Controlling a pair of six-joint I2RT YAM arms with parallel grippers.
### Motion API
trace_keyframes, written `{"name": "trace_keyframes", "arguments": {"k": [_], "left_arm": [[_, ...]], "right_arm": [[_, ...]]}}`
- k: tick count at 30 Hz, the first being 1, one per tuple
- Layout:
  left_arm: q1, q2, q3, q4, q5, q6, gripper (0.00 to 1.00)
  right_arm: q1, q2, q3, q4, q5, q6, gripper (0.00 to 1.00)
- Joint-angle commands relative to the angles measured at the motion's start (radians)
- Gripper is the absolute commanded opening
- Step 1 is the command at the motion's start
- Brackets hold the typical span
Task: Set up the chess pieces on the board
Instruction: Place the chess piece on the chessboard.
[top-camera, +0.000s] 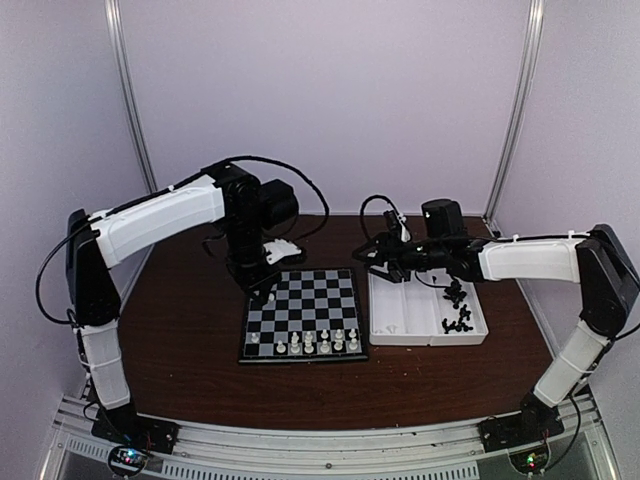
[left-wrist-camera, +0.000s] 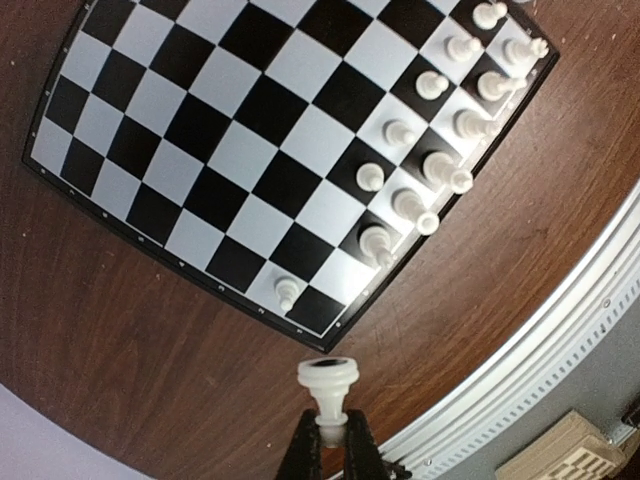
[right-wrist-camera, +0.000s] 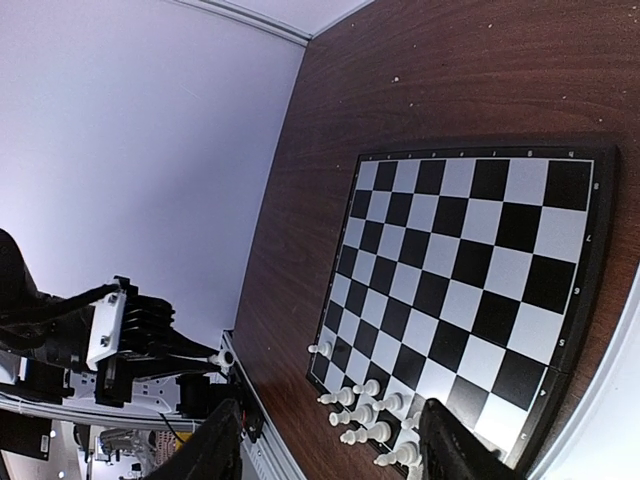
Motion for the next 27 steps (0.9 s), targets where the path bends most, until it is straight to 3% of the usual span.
{"name": "trace_keyframes", "arguments": {"k": [1, 14, 27], "left_arm": [[0.007, 0.097, 0.169, -0.189, -0.054, 0.040, 0.00], [0.009, 0.271, 0.265, -0.203, -0.227, 0.039, 0.00], [0.010, 0.373, 0.214, -0.209, -0.386, 0.033, 0.00]], "right_arm": [[-0.032, -0.072, -0.042, -0.032, 0.004, -0.049, 0.60], [-0.099, -0.128, -0.046, -0.169, -0.007, -0.165, 0.60], [-0.101, -0.119, -0.033, -0.213, -0.006, -0.193, 0.60]]}}
